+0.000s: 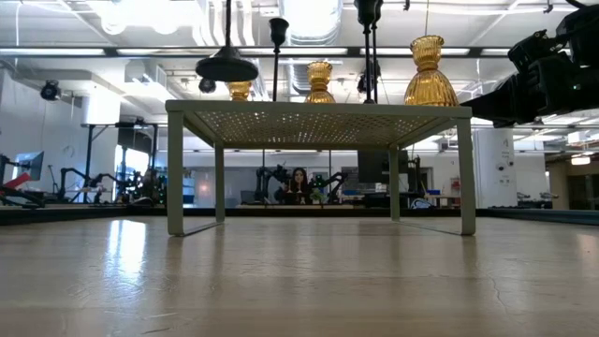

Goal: Pick & Place candle stick holders
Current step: Put the black candle holder on the shelf

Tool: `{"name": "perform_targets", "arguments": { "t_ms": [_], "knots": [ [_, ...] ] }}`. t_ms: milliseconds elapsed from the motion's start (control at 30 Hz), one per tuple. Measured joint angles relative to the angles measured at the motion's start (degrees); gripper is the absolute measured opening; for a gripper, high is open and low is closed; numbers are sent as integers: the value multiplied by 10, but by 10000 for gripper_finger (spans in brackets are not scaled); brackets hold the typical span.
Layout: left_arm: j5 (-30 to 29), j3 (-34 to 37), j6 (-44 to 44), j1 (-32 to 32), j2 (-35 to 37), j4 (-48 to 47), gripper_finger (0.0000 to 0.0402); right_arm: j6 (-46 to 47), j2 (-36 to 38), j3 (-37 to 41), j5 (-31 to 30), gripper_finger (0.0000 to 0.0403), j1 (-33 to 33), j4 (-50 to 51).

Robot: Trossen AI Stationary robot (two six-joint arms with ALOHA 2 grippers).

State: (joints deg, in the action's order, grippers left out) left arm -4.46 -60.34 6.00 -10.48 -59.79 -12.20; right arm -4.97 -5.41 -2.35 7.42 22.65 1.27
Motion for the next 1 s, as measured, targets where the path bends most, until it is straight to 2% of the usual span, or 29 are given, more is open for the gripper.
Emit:
{"name": "perform_targets", "arguments": {
  "t_ms": [233,467,1000],
  "knots": [
    [8,47,-15,7,45,23,18,0,0,0,0,9,0,0],
    [53,90,-50,38,80,63,18,0,0,0,0,9,0,0],
    [79,110,-63,72,82,67,18,0,0,0,0,9,0,0]
  ]
}}
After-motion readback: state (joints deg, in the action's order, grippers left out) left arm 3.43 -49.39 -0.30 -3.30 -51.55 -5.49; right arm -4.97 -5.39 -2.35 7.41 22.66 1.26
